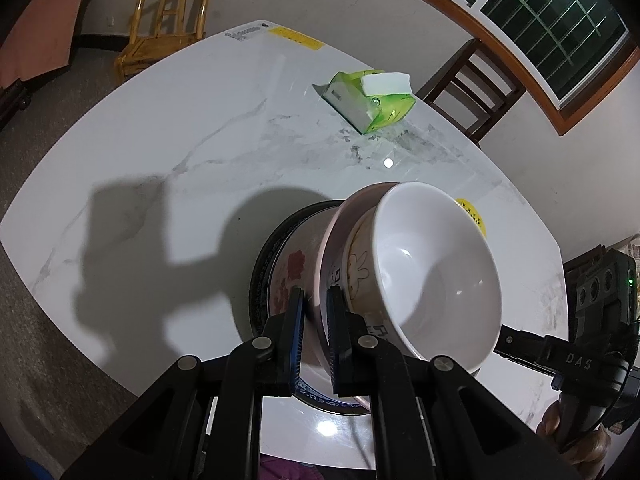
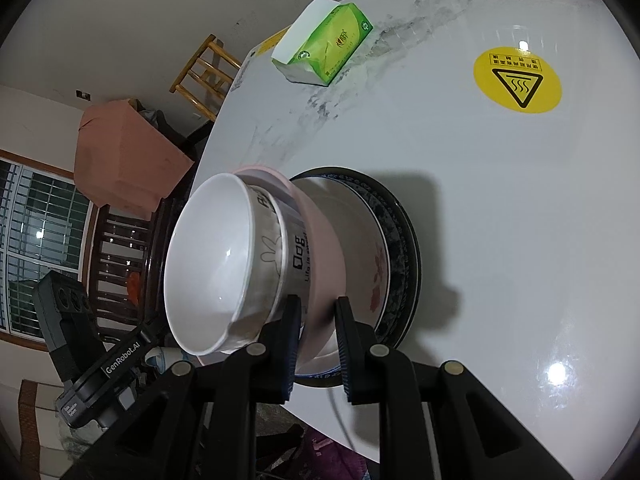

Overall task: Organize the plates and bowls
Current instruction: 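Lower the pink bowl stack onto the pink-flowered plate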

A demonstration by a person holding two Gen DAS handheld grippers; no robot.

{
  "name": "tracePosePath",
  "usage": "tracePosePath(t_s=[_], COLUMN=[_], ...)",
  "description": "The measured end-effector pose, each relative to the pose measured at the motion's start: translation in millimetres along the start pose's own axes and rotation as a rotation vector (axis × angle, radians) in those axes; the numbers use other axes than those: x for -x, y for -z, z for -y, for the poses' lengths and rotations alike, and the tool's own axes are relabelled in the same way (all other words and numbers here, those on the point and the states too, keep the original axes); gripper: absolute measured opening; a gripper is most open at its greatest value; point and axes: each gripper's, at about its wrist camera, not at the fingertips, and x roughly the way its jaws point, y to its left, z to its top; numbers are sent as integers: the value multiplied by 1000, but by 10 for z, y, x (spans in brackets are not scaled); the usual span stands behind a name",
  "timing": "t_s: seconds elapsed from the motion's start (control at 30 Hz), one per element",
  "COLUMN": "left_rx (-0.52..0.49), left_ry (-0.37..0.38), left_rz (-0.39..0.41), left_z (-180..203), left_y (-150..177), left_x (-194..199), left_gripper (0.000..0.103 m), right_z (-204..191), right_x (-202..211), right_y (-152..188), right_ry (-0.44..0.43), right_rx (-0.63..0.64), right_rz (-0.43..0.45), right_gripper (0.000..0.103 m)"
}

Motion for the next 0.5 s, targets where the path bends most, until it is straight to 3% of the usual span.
tracePosePath(t_s=[0.5], left_rx=[-51], left_ry=[-33], left_rz=[41], left_z=[34], left_y=[34], left_x=[-16], left_gripper=[7], right_z=[43], right_x=[-23], right_y=[7], right_ry=[-33], right_rx=[-12], right_rz=[8], right_gripper=[20])
